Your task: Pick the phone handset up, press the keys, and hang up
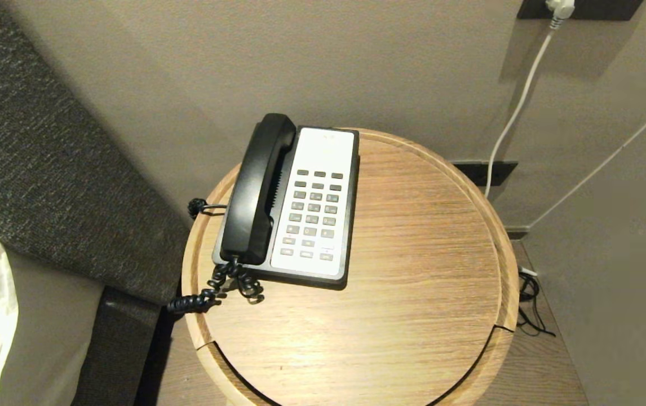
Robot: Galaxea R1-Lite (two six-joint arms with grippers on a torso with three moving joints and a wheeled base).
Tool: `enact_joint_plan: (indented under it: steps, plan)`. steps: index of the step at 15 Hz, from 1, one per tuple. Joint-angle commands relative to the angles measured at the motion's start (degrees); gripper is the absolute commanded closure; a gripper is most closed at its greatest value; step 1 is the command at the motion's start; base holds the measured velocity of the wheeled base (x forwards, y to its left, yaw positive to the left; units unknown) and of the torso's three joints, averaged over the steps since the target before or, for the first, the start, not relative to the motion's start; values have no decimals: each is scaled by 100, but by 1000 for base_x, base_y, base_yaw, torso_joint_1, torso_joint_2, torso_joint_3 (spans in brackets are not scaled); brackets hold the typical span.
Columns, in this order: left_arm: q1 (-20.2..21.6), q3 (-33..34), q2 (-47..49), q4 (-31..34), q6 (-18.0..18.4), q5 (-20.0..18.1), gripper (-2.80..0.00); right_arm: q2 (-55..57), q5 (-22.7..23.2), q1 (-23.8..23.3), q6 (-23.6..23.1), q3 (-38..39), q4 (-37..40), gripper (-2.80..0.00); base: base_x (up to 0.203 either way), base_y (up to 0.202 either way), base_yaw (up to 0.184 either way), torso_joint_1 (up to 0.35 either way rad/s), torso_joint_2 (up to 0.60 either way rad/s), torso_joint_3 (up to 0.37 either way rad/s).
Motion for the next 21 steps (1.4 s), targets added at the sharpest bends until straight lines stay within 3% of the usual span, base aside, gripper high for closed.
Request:
enact_joint_plan:
  steps: [1,12,21]
  plan:
    - [1,0,-1,-6,-11,7,0,20,-1,-2,-3,1,-4,0,0,0,0,0,0,0]
    - [1,0,-1,-24,-178,33,0,20,-3,-2,-3,1,-4,0,0,0,0,0,0,3]
    - [1,0,1,-15,-178,33,0,20,-3,-2,-10,1,-4,0,0,0,0,2,5,193]
